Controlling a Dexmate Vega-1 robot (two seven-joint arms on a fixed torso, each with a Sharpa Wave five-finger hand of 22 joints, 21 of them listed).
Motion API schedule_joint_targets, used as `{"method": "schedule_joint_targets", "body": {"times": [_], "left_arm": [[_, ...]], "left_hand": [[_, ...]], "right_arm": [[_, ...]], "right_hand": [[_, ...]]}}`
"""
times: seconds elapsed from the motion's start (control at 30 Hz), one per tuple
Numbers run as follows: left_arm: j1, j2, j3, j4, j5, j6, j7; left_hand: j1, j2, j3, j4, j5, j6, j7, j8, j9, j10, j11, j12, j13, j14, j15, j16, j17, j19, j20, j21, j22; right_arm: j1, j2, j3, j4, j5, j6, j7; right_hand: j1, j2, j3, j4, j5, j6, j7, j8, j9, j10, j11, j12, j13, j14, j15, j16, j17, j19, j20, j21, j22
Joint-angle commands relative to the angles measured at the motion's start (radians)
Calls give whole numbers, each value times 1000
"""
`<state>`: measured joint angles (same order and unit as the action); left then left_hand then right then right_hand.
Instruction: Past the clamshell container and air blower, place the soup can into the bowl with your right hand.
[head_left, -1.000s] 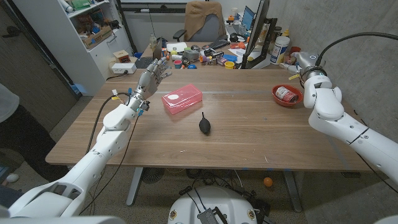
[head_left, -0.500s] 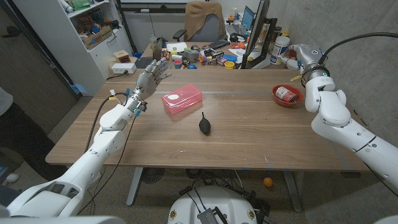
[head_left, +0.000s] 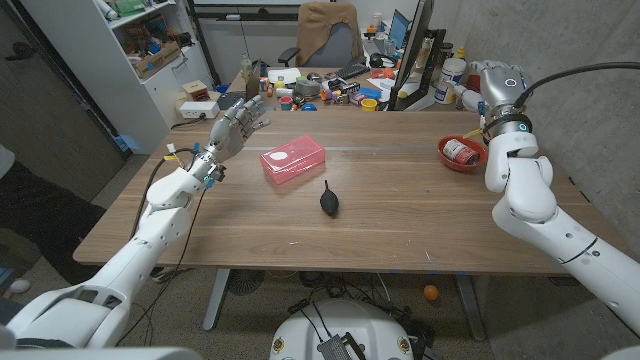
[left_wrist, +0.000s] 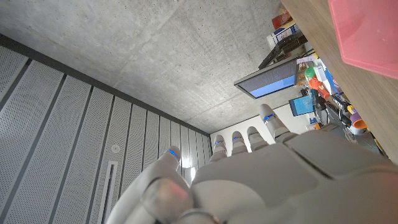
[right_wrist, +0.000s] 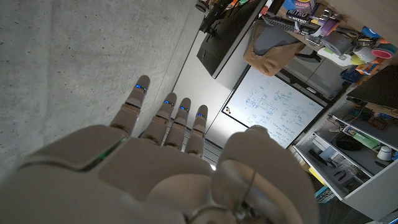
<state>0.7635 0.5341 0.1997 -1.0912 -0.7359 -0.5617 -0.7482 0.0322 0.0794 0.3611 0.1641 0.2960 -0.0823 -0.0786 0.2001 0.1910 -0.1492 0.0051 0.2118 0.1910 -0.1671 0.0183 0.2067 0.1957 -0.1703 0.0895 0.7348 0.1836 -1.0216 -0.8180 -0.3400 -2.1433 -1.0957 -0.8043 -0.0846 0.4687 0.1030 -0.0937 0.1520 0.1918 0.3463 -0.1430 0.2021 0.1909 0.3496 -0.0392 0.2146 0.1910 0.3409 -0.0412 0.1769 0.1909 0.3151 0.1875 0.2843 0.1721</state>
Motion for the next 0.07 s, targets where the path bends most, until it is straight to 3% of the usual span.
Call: {"method": "schedule_joint_targets", "body": {"times": [0.03,0.07], "left_arm": [[-31,-18,-21,67,-23,-21,-109],[-32,-19,-25,66,-23,-26,-111]], "left_hand": [[6,23,-1,0,5,-2,-2,-2,1,-2,-1,-3,1,-9,2,-2,2,-120,4,-6,5],[6,23,-1,0,5,-1,-2,-1,1,-2,-1,-3,1,-9,1,-2,2,-120,4,-6,5]], "right_arm": [[-92,54,37,-79,-131,-26,21],[-93,60,40,-81,-144,-25,24]], "right_hand": [[-14,1,-7,4,-3,-5,-3,-4,1,3,0,1,-1,0,-31,6,1,8,1,0,3],[-14,1,-7,4,-3,-5,-3,-4,1,4,0,1,-1,0,-31,6,1,9,1,0,3]]}}
